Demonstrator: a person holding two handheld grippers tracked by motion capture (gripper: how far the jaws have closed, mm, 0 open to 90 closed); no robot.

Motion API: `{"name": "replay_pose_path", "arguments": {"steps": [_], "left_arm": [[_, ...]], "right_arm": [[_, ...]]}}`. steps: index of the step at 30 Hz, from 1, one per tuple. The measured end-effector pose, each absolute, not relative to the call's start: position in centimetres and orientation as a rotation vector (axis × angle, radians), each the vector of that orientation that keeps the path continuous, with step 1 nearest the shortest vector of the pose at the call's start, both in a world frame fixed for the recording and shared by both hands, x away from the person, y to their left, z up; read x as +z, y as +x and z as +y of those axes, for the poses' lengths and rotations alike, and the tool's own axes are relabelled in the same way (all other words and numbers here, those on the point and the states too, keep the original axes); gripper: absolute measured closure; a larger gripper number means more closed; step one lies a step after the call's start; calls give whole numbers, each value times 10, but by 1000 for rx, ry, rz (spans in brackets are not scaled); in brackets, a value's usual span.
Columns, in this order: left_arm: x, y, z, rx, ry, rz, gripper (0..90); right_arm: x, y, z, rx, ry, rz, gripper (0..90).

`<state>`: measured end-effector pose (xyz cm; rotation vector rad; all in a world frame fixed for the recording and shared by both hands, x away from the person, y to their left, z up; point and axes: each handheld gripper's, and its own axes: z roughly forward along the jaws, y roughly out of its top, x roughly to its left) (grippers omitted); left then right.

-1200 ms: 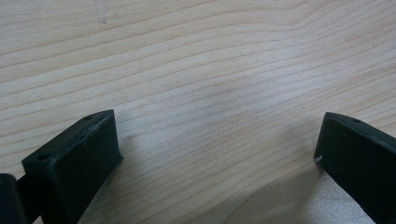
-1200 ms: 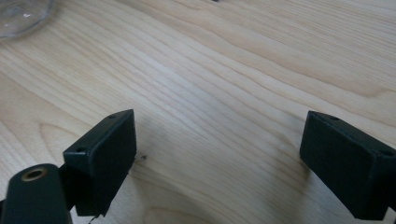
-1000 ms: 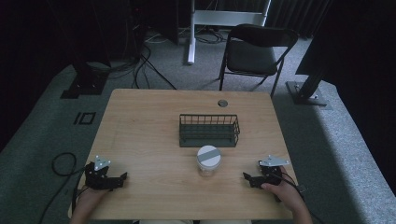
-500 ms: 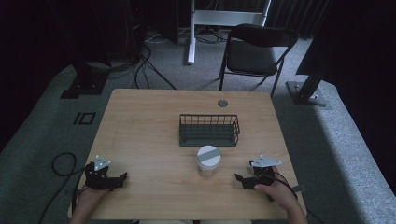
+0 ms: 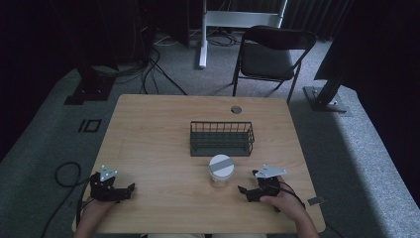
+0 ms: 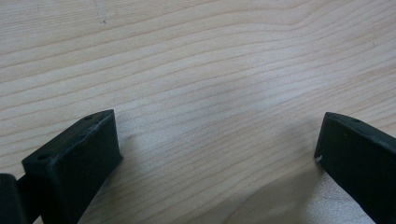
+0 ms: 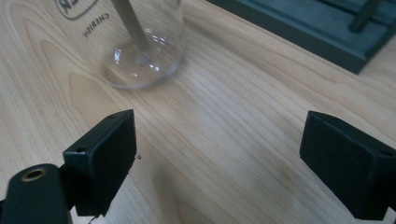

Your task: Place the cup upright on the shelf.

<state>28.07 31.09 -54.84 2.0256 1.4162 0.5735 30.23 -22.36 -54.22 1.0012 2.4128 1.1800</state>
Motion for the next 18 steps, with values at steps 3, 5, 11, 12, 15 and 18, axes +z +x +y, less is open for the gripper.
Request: {"name": "replay_pose_path", "arguments": {"steps": [3,5,11,12,15,18], "left_arm": [[-548,281,311,574,2025,1416,2],[-548,281,311,574,2025,1416,1],[-548,281,311,574,2026,1416,1],[-548,281,311,574,2026,1416,1],[-548,281,311,574,2026,1416,1],[-548,281,311,574,2026,1416,1]], "right_arm": [[-541,302,-219,1196,985,2417,106],[-540,302,-217,1200,983,2419,106],[-540,301,-205,1224,941,2430,107],[-540,301,-203,1228,937,2428,107],[-539,301,-199,1245,923,2420,107],[-538,300,-195,1264,910,2415,107]]}}
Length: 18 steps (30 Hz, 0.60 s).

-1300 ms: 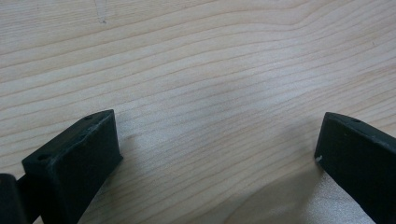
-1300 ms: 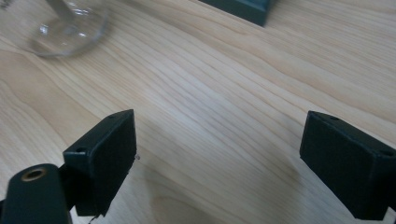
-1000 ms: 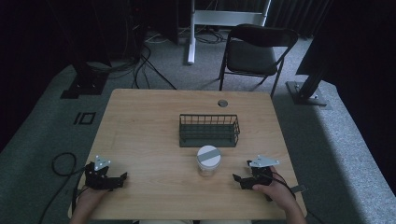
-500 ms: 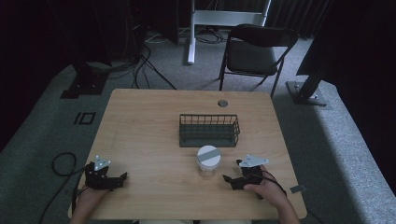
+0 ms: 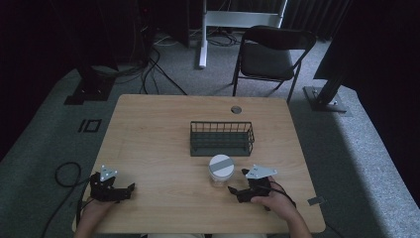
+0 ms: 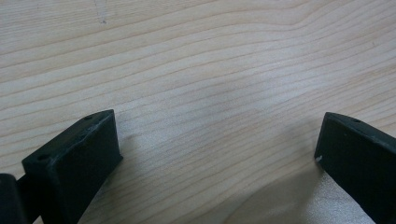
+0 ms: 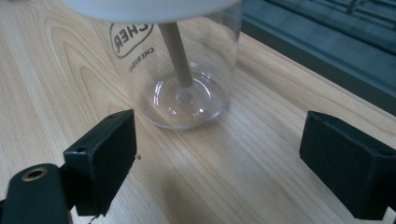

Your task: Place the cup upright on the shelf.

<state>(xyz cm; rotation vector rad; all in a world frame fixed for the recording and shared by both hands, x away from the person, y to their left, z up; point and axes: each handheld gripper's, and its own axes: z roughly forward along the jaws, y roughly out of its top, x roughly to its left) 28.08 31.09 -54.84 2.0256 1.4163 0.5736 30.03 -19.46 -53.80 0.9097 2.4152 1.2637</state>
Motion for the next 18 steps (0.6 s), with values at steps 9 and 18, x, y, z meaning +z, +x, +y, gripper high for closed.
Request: {"name": "replay_pose_path", "arguments": {"steps": [9,18], "left_arm": [[-548,281,311,574,2025,1416,1],[-548,281,311,574,2025,1416,2]], "right_arm": [[-540,302,-185,1312,908,2403,108],[-538,302,-174,1366,876,2380,108]]}}
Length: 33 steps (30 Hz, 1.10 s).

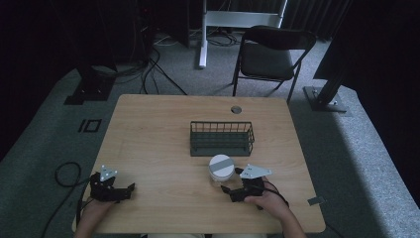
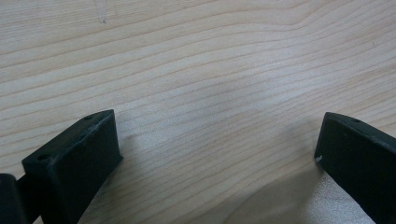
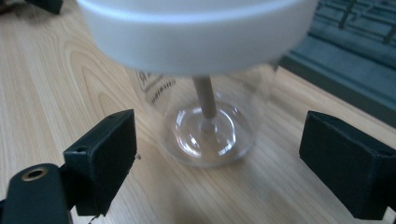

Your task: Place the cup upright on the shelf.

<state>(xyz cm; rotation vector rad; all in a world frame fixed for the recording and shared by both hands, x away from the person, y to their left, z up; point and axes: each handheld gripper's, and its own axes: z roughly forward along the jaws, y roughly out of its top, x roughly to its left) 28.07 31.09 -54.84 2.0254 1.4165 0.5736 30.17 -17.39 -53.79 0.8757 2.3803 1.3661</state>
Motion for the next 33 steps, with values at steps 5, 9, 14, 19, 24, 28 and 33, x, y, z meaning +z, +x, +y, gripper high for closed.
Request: {"name": "replay_pose_path", "arguments": {"steps": [5,9,14,19,24,28,33], "left_arm": [[-548,281,311,574,2025,1417,1],[-548,281,311,573,2025,1417,1],[-548,281,311,574,2025,1417,1],[-548,281,311,574,2025,1416,1],[-548,281,311,574,2025,1417,1],[-548,281,311,574,2025,1417,1],[-548,281,311,573,2025,1417,1]], "right_arm": [[-537,302,-170,1444,879,2351,108],[-536,303,-167,1460,875,2323,108],[-538,305,-165,1498,904,2310,107],[-541,305,-162,1530,923,2287,107],[-541,305,-160,1558,925,2253,107],[-542,306,-157,1560,920,2239,108],[-543,306,-153,1538,895,2226,144]]}}
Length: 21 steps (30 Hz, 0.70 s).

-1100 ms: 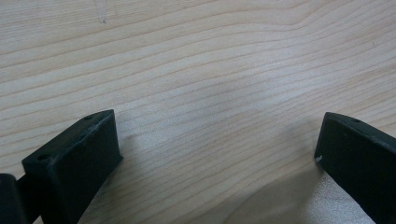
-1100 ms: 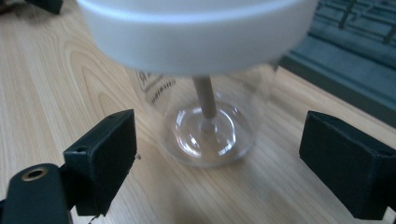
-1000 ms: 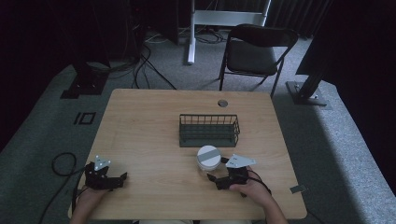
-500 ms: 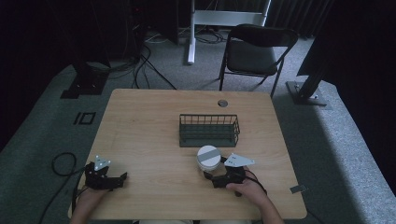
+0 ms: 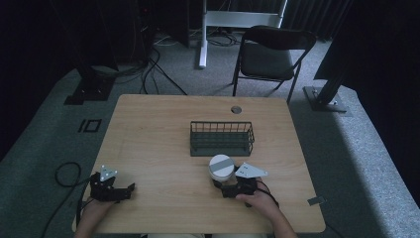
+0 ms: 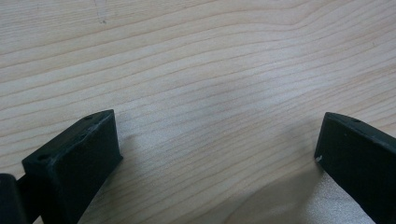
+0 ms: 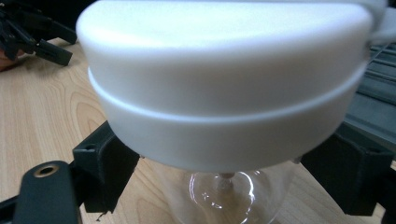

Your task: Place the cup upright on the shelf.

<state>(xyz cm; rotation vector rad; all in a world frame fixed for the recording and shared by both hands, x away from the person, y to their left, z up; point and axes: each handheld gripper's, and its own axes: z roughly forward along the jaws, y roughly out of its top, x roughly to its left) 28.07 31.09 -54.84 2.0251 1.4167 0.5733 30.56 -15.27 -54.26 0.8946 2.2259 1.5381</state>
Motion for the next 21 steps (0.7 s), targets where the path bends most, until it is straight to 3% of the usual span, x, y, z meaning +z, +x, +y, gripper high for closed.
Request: {"name": "replay_pose_path", "arguments": {"steps": [21], "left_arm": [[-548,281,311,574,2025,1417,1]], "right_arm": [[-540,309,-147,1511,938,2203,177]]}}
